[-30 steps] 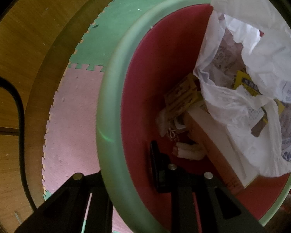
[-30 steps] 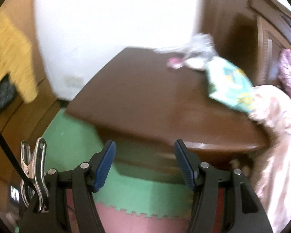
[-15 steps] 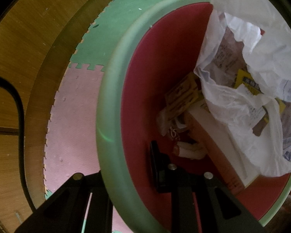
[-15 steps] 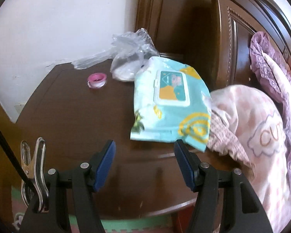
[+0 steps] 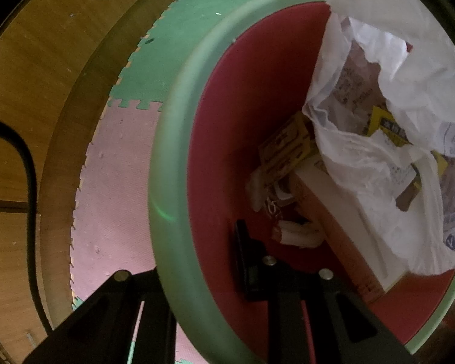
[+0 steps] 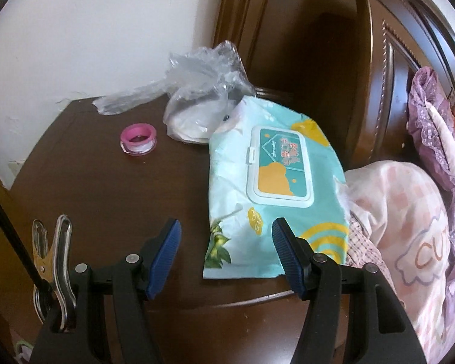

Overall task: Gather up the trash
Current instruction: 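Close the right gripper on the edge of the wet-wipes packet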

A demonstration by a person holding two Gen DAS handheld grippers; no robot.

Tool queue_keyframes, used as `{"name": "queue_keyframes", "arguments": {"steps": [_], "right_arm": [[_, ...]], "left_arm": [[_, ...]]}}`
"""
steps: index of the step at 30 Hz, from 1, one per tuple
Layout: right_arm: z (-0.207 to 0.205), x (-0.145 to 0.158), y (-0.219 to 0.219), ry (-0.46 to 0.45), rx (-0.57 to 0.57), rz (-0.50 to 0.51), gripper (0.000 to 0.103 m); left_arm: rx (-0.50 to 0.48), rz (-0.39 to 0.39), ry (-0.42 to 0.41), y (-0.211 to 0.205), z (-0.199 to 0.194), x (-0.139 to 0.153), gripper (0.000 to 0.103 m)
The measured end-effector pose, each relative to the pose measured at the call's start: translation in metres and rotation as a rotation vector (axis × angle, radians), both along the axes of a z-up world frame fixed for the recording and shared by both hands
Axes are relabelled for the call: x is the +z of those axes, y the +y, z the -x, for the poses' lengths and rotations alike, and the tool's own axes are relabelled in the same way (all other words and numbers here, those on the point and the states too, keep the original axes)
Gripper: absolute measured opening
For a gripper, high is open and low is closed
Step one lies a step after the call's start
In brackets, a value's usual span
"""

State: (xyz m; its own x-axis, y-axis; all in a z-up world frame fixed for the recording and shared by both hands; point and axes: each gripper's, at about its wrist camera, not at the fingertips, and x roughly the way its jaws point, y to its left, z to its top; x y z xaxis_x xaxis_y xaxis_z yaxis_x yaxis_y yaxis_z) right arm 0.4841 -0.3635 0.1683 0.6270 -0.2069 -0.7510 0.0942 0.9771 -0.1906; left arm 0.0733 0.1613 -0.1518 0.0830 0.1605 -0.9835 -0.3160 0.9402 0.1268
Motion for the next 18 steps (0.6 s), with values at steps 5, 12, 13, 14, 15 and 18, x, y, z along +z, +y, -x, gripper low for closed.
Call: {"name": "queue_keyframes", "arguments": {"steps": [5, 12, 13, 14, 15, 18], "right_arm": [[-0.01, -0.009, -0.009, 0.043, -0.07, 0.003, 0.045], [-0.003, -0.01, 0.0, 0.057, -0.032, 0.023, 0.03], [0.0, -0.009, 0.001, 0.056, -0.027, 0.022, 0.029], [0.004, -0.009, 0.003, 0.055, -0.022, 0.02, 0.029], [0.008, -0.009, 0.004, 0.051, -0.018, 0.014, 0.029], [0.027, -0.007, 0.009, 0.035, 0.008, -0.008, 0.029]], "left_arm": [[-0.003, 0.0, 0.001, 0.001, 0.0, 0.001, 0.017], [0.005, 0.004, -0.003, 0.002, 0.002, 0.0, 0.017], [0.007, 0.006, -0.005, 0.003, 0.002, 0.0, 0.017], [0.006, 0.006, -0.004, 0.002, 0.001, 0.0, 0.017], [0.007, 0.007, -0.004, 0.002, 0.001, 0.0, 0.017], [0.005, 0.01, -0.005, 0.002, 0.001, 0.0, 0.017]]}}
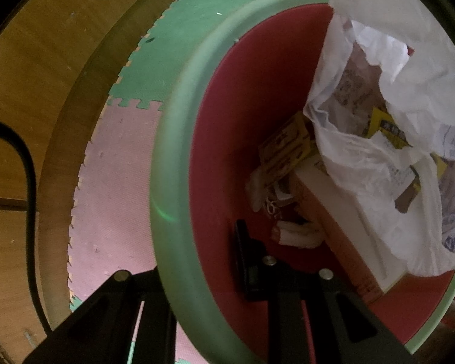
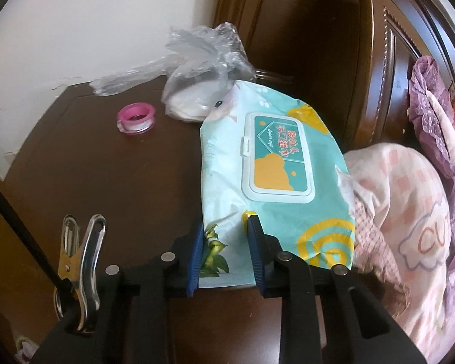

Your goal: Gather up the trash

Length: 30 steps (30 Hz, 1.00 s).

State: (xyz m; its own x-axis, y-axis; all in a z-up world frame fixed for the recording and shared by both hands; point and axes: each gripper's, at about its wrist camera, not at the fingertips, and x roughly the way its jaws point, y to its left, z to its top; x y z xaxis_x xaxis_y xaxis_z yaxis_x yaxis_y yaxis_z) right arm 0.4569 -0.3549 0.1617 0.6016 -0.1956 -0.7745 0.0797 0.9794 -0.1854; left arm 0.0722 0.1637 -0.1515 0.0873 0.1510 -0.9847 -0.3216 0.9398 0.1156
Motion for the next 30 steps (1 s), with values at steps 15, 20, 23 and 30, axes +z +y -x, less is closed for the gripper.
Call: {"name": "queue_keyframes", "arguments": {"steps": [15, 20, 23, 30], "right_arm": [[0.088, 0.009, 0.036, -0.042, 0.197, -0.141, 0.028], [0.105, 0.011, 0.054, -0.028, 0.28, -0.19, 0.029], [0.107, 0.013, 0.058, -0.012, 0.306, -0.264, 0.029], [0.111, 0.012, 0.082, 0.003, 0.383, -0.249, 0.03]], "left_arm": [[-0.004, 0.0, 0.001, 0.001, 0.002, -0.001, 0.017], [-0.007, -0.002, 0.002, 0.001, 0.002, -0.001, 0.017], [-0.009, -0.004, 0.003, 0.002, 0.003, -0.002, 0.017], [-0.009, -0.004, 0.003, 0.002, 0.003, -0.002, 0.017]]}}
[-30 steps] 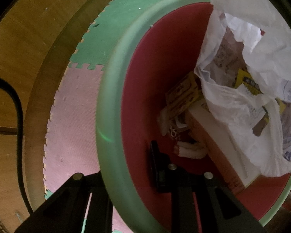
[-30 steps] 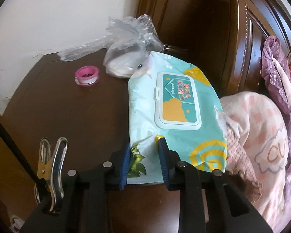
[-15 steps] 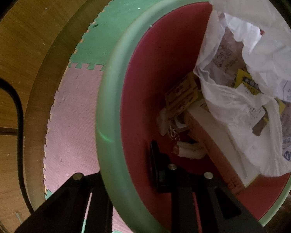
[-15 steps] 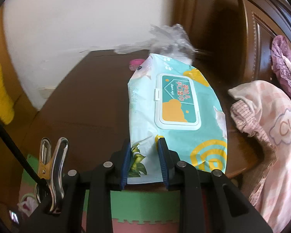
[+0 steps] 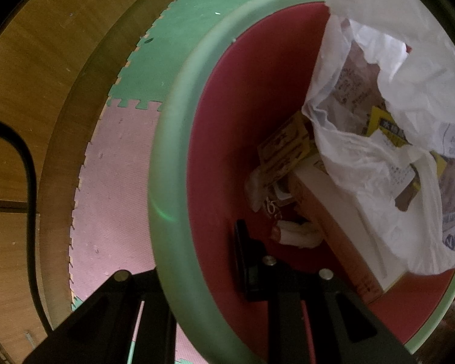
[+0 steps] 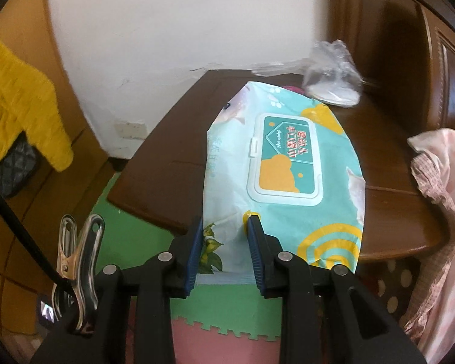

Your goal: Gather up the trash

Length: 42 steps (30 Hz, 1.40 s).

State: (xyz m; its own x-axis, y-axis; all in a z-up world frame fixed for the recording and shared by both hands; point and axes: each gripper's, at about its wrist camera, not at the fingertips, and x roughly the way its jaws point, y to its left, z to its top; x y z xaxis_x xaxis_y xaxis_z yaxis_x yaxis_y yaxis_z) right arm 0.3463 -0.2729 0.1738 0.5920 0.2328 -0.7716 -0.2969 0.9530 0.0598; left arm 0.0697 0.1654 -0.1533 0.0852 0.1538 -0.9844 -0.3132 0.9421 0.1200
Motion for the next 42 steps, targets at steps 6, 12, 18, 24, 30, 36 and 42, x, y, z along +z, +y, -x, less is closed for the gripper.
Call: {"name": "queue_keyframes", "arguments": {"steps": [6, 12, 18, 24, 30, 36, 42], "right_arm": [[0.006, 0.019, 0.0, -0.063, -0.05, -0.007, 0.036], [-0.005, 0.033, -0.016, -0.079, -0.101, -0.042, 0.059], [-0.032, 0.026, -0.035, -0.041, -0.15, -0.004, 0.068], [-0.062, 0.011, -0.074, 0.025, -0.274, -0.013, 0.068], [-0.075, -0.004, -0.097, 0.104, -0.299, -0.132, 0.068], [-0.079, -0.009, -0.099, 0.166, -0.284, -0.243, 0.046], [-0.066, 0.005, -0.078, 0.056, -0.241, -0.145, 0.02]], "left_arm": [[-0.003, 0.0, 0.001, 0.001, 0.0, 0.001, 0.017], [-0.002, 0.0, 0.001, 0.0, 0.0, 0.0, 0.017], [0.0, 0.0, 0.001, 0.0, 0.001, 0.0, 0.017], [-0.003, -0.001, 0.002, 0.0, 0.001, 0.0, 0.017], [-0.004, -0.004, 0.005, 0.0, 0.001, -0.001, 0.017], [-0.004, -0.004, 0.005, 0.0, 0.001, -0.001, 0.017], [-0.001, -0.003, 0.004, 0.0, 0.0, -0.001, 0.017]]}}
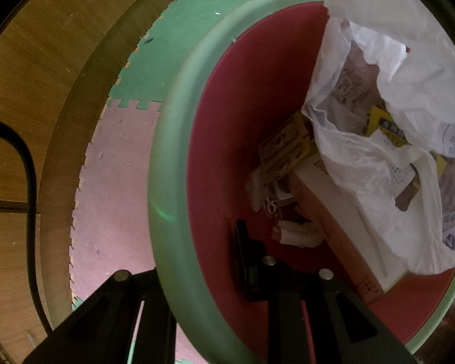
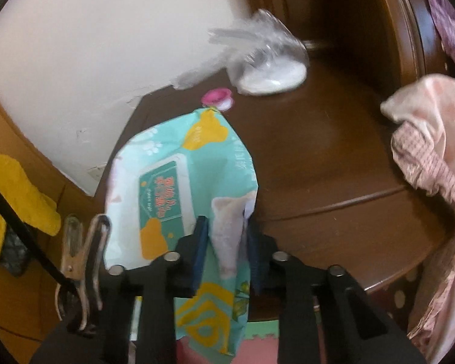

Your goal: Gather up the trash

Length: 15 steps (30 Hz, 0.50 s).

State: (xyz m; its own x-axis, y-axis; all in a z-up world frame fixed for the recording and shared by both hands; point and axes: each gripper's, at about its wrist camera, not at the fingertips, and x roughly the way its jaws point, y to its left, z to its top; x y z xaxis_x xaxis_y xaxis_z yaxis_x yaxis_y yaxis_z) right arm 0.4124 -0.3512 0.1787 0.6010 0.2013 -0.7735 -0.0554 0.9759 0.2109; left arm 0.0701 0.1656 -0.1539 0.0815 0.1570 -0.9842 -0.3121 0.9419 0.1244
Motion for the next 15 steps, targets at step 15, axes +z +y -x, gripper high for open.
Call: {"name": "queue_keyframes", "arguments": {"steps": [15], "right_arm": [[0.072, 0.038, 0.104, -0.208, 0.237, 0.088, 0.013]], "left_arm": [[-0.001, 0.0, -0.001, 0.0, 0.0, 0.001, 0.017]]}}
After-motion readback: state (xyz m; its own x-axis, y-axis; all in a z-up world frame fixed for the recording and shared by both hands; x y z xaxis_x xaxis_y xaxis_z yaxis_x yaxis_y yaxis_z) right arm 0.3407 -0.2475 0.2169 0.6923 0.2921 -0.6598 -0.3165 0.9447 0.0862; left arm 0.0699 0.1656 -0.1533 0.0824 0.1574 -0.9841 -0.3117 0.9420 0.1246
